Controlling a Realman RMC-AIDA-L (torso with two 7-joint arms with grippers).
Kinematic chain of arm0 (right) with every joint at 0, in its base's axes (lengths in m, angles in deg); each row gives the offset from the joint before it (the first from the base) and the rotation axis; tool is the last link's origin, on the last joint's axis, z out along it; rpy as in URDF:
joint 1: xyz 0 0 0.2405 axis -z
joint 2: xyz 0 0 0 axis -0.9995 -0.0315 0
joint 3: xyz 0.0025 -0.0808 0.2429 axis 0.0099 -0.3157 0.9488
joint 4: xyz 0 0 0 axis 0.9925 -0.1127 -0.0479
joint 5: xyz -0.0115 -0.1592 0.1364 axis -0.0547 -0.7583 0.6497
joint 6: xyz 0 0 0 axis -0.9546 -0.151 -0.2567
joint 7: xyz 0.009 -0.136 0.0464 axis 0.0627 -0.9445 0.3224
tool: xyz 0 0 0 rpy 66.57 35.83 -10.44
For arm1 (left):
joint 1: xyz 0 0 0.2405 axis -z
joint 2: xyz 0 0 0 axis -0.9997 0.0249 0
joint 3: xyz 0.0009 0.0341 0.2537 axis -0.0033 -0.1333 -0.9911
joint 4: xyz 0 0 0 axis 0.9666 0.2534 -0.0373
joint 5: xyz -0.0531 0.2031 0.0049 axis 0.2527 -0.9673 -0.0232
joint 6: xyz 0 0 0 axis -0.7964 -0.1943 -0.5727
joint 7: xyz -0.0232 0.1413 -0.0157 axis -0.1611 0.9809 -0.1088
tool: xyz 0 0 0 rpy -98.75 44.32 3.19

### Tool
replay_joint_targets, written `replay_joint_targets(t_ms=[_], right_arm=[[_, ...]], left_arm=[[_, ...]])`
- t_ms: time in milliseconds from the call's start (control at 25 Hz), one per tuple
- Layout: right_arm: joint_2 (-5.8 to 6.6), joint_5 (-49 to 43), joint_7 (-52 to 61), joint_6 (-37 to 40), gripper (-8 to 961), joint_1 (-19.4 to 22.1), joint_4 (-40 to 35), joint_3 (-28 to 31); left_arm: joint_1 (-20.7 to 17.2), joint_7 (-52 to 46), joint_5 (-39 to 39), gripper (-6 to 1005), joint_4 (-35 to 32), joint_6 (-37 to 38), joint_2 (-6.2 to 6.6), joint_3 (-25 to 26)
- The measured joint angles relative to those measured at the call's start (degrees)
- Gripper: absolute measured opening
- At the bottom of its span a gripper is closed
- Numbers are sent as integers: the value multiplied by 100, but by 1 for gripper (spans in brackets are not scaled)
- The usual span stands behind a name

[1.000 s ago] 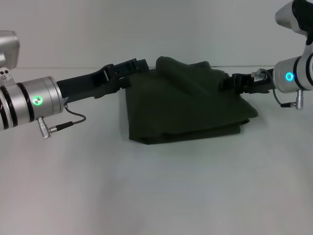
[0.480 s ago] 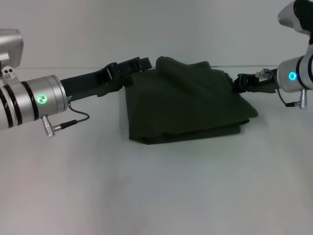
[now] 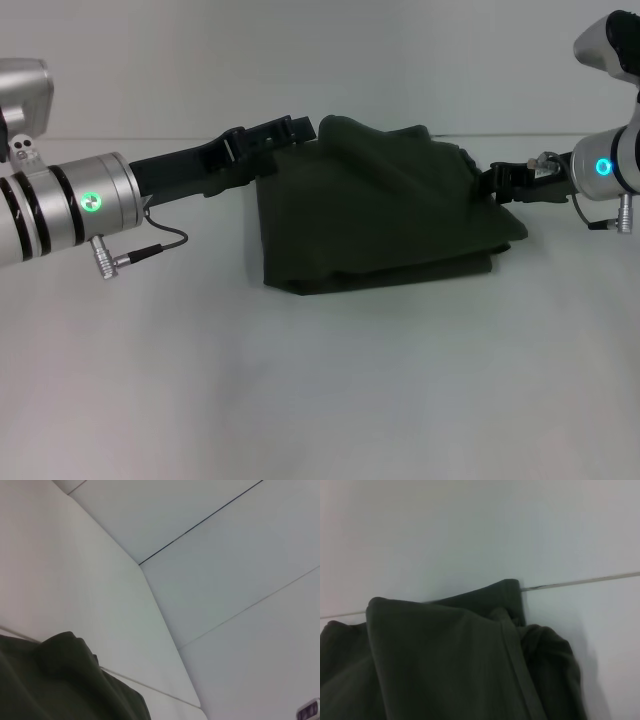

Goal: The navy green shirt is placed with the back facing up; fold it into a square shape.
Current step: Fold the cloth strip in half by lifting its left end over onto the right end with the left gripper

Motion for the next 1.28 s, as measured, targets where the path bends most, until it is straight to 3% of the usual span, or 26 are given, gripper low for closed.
replay_joint_targets(t_ms=[200,640,960,1160,1280], right_arm=[[-39,-10,2,0,438,-1,-8,2],[-125,-12,-80,-39,429,3,-113,-20],[-143,19,-69,-88,199,70,-249,32],[-256,29,-71,-27,20,255,-679,82],[-303,33,-65,58,21,332,-946,88]], left_arm=[[0,4,0,961,0,40,-17,0],[-10,5,0,961,0,19,-27,1],[-7,5,0,961,0,-2,-33,25],[-4,5,0,962,0,-5,-34,32],[-3,3,0,962,0,-2,-34,38]])
